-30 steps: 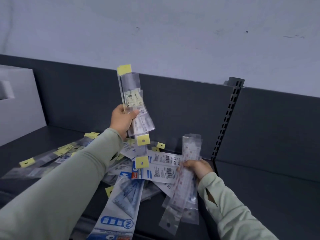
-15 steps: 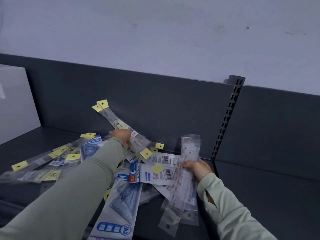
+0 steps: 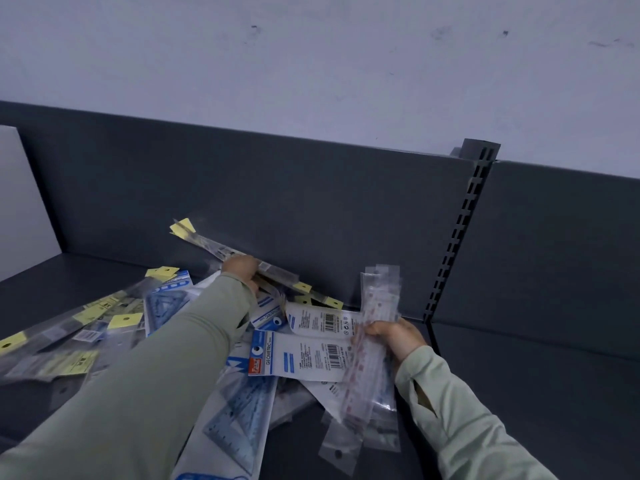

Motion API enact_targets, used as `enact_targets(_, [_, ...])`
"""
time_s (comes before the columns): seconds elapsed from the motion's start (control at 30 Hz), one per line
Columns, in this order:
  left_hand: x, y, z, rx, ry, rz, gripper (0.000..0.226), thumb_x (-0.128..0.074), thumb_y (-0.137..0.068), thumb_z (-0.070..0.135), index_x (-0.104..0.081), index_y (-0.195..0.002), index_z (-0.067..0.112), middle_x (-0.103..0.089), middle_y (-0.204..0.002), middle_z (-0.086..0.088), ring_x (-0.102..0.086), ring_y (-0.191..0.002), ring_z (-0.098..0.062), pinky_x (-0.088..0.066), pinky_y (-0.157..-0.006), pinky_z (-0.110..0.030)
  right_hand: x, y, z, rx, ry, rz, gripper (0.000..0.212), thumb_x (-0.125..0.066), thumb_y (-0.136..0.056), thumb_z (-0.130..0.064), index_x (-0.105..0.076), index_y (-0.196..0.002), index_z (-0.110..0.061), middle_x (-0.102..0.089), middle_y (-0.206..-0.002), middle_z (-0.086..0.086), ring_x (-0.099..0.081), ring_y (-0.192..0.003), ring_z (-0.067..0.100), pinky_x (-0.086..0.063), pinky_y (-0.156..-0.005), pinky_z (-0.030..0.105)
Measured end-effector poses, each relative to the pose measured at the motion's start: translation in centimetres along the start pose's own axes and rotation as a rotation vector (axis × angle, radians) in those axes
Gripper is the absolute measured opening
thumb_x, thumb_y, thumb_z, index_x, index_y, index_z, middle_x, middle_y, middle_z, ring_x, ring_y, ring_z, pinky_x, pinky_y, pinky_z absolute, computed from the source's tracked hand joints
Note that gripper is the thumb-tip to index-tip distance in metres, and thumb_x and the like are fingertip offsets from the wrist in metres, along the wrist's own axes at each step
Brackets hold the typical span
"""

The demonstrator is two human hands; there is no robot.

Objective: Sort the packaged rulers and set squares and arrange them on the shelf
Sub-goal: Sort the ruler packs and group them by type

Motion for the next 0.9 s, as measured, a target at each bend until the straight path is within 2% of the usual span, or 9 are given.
enact_targets(0.1, [-0.6,-0.4,-0.1,-0.001,0.010,-0.010,0.043,-0.042,-0.098,0.003,-0.041,-0.140,-0.003,-0.043,-0.145,-0.022,-0.044,-0.132,-0.035,-0.042,-0.103,-0.042,0.0,-0.4,-0.1,0.000,0.006,0.000,0.024,-0.054,-0.077,0.017,-0.058,-0.098,0.006,-0.068,-0.066,0.018,-0.066,-0.050,0.029,-0.058,-0.055,0.036])
enact_targets(0.2, [-0.7,-0.7,-0.5,0.036,0.057,0.000,0.043,-0.043,-0.097,0.004,-0.041,-0.139,-0.004,-0.043,-0.145,-0.023,-0.044,-0.132,-0.037,-0.042,-0.105,-0.045,-0.1,-0.4,-0.2,-0.004,0.020,-0.002,0.021,-0.055,-0.078,0.016,-0.060,-0.095,0.004,-0.067,-0.068,0.017,-0.065,-0.049,0.026,-0.054,-0.047,0.029])
enact_targets(0.27, [-0.6,-0.8,-0.9,0.043,0.064,0.007,0.044,-0.045,-0.095,0.002,-0.042,-0.138,-0.004,-0.044,-0.143,-0.024,-0.045,-0.130,-0.038,-0.042,-0.106,-0.047,0.0,-0.5,-0.2,-0.002,0.037,-0.004,0.021,-0.056,-0.078,0.015,-0.061,-0.095,0.004,-0.068,-0.075,0.020,-0.066,-0.055,0.029,-0.056,-0.053,0.032])
enact_targets(0.4, [0.4,-0.5,-1.4,0.037,0.101,0.061,0.044,-0.045,-0.095,0.003,-0.043,-0.139,-0.003,-0.045,-0.143,-0.022,-0.047,-0.129,-0.036,-0.044,-0.104,-0.045,0.2,-0.9,-0.1,0.003,0.067,0.014,0.022,-0.058,-0.077,0.013,-0.062,-0.094,0.001,-0.066,-0.093,0.026,-0.064,-0.078,0.036,-0.054,-0.081,0.048])
enact_targets(0.5, [1.0,0.5,-0.7,0.003,0.190,0.143,0.043,-0.043,-0.096,0.004,-0.042,-0.139,-0.002,-0.047,-0.141,-0.021,-0.049,-0.127,-0.036,-0.044,-0.103,-0.044,0.1,-0.9,0.0,-0.004,0.062,0.013,0.023,-0.059,-0.076,0.014,-0.061,-0.094,0.000,-0.066,-0.096,0.027,-0.063,-0.085,0.039,-0.052,-0.087,0.054])
enact_targets(0.6, [0.9,2.2,0.1,-0.024,0.415,0.206,0.047,-0.037,-0.092,-0.002,-0.040,-0.138,0.006,-0.056,-0.127,-0.018,-0.060,-0.109,-0.036,-0.052,-0.091,-0.047,0.0,-0.9,0.1,-0.011,0.069,0.013,0.025,-0.062,-0.075,0.013,-0.060,-0.097,0.000,-0.066,-0.098,0.026,-0.064,-0.087,0.039,-0.051,-0.089,0.055])
enact_targets(0.67, [-0.1,3.3,1.2,-0.089,0.449,0.156,0.046,-0.037,-0.091,-0.004,-0.040,-0.134,0.012,-0.058,-0.120,-0.015,-0.063,-0.102,-0.033,-0.053,-0.088,-0.051,0.1,-0.8,0.0,-0.007,0.069,0.033,0.029,-0.064,-0.075,0.011,-0.058,-0.102,0.002,-0.066,-0.099,0.025,-0.064,-0.089,0.040,-0.051,-0.089,0.054])
enact_targets(0.77, [-1.7,5.7,3.4,-0.211,0.417,0.048,0.035,-0.042,-0.094,-0.006,-0.039,-0.120,0.017,-0.058,-0.109,-0.010,-0.063,-0.091,-0.026,-0.055,-0.082,-0.048,0.5,-0.5,-0.6,0.021,0.040,0.057,0.039,-0.069,-0.073,0.009,-0.057,-0.109,0.004,-0.066,-0.105,0.024,-0.065,-0.094,0.040,-0.051,-0.090,0.055])
enact_targets(0.9, [-3.4,8.2,5.9,-0.339,0.391,-0.083,0.044,-0.047,-0.093,-0.007,-0.039,-0.130,0.016,-0.060,-0.108,-0.005,-0.063,-0.100,-0.026,-0.054,-0.085,-0.049,0.7,0.7,-2.7,0.119,-0.030,0.017,0.036,-0.069,-0.077,0.007,-0.059,-0.109,-0.004,-0.067,-0.102,0.018,-0.065,-0.087,0.035,-0.052,-0.086,0.050])
Point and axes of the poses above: each hand's wrist, its own y-axis away from the middle knuckle, its own x-axis out of the back of the hand, z = x × y, the point moved 9 cm from there along -y, towards the middle knuckle
